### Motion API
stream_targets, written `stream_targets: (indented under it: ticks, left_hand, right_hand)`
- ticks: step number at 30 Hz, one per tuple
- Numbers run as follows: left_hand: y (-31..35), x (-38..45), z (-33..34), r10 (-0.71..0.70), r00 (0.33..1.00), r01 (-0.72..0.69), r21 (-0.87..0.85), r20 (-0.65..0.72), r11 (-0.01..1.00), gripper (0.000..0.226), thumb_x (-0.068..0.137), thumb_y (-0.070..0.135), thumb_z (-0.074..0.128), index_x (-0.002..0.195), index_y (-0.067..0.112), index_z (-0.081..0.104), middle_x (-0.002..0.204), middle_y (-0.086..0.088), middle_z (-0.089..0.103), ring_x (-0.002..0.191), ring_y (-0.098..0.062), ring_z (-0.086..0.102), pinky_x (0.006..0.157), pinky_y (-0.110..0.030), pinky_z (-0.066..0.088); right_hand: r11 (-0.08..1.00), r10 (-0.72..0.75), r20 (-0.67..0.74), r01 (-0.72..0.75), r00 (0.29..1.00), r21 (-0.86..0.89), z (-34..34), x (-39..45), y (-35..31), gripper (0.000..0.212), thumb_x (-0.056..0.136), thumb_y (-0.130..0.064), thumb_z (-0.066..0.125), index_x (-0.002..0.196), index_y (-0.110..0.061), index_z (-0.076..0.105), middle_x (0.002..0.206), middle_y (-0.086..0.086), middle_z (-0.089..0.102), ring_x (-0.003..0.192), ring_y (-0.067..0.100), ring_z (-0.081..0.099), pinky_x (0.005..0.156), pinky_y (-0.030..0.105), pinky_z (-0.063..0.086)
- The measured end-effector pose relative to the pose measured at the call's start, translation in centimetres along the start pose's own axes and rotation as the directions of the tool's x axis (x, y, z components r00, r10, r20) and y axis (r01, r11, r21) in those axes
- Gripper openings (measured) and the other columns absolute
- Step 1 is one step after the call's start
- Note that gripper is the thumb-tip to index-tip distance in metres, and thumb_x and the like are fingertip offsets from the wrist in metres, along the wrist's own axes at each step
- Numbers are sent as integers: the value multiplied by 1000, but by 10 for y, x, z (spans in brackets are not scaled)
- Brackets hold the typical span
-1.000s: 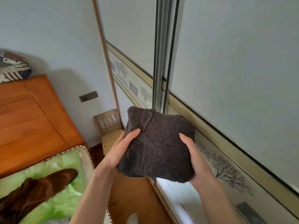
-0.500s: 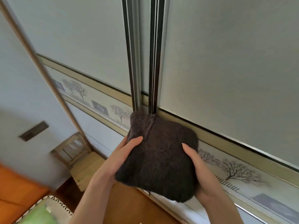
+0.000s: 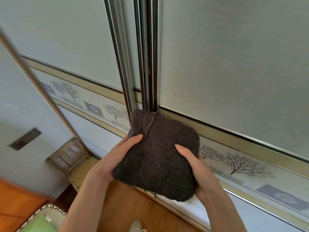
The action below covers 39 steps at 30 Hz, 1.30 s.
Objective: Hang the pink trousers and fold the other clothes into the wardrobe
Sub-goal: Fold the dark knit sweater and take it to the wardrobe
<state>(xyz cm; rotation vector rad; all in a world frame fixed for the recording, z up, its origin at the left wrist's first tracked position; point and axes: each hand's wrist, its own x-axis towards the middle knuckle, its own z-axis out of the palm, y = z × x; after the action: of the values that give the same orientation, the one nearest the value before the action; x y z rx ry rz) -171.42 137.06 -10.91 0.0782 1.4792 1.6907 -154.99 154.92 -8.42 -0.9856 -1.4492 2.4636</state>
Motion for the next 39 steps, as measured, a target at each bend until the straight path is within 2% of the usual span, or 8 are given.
stream_targets:
  ticks: [3, 6, 12, 19, 24, 29, 35, 39]
  left_hand:
    - [9, 4, -12, -2, 997, 3, -16, 75, 1000, 100, 52, 60, 97, 140, 34, 56, 140, -14, 63, 117, -34, 71, 93, -47, 58]
    - [26, 9, -11, 57, 991, -73, 132, 117, 989, 145, 20, 78, 93, 150, 31, 49, 152, -15, 54, 129, -35, 62, 113, -53, 46]
    - [32, 42, -21, 123, 971, -147, 110, 203, 983, 58, 89, 75, 56, 122, 31, 76, 129, -3, 74, 120, -23, 70, 115, -50, 42]
    - [38, 77, -27, -65, 946, 23, 135, 316, 991, 64, 93, 67, 55, 138, 23, 66, 130, -8, 73, 120, -28, 70, 115, -52, 42]
    - [43, 74, -18, -160, 894, 80, 203, 418, 976, 64, 93, 69, 55, 139, 25, 65, 130, -7, 73, 121, -29, 69, 116, -55, 42]
    - [44, 64, 2, -260, 833, 126, 291, 488, 948, 74, 79, 75, 65, 138, 29, 62, 128, -1, 75, 116, -23, 72, 107, -43, 50]
    - [39, 71, 25, -397, 692, 147, 420, 603, 895, 100, 61, 59, 95, 147, 28, 55, 136, -2, 71, 124, -24, 69, 111, -44, 48]
    - [45, 73, 20, -333, 717, 22, 458, 612, 889, 90, 53, 44, 95, 135, 24, 63, 118, 0, 78, 109, -21, 76, 99, -40, 55]
  right_hand:
    - [999, 7, -82, -3, 997, 44, 1, 0, 4, 62, 64, -38, 87, 121, -27, 65, 112, 6, 78, 98, 30, 77, 82, 45, 62]
    - [993, 40, -134, -24, 990, 114, 7, -3, 8, 64, 68, -35, 84, 127, -18, 66, 109, 10, 79, 95, 31, 78, 82, 44, 60]
    - [962, 70, -259, 4, 963, 275, 35, -16, 21, 59, 66, -36, 79, 119, -9, 73, 106, 16, 79, 93, 35, 77, 84, 41, 54]
    - [904, 60, -385, 113, 921, 411, 61, -22, 40, 49, 72, -33, 83, 114, -7, 78, 117, 21, 75, 105, 39, 74, 102, 51, 51]
    - [856, -16, -474, 257, 880, 449, 72, -30, 44, 30, 69, -33, 77, 87, -10, 85, 107, 19, 78, 91, 35, 78, 91, 48, 52]
    - [857, -48, -487, 287, 872, 429, 67, -40, 44, 58, 48, -38, 99, 96, -10, 84, 116, 21, 75, 102, 40, 74, 102, 54, 50]
    - [876, -116, -574, 356, 811, 326, 57, -57, 33, 27, 89, -32, 69, 96, -12, 84, 112, 21, 76, 95, 36, 76, 85, 45, 55]
    - [950, -78, -664, 258, 744, 177, 52, -61, 29, 23, 103, -26, 58, 120, -14, 68, 134, 19, 68, 102, 30, 71, 76, 21, 55]
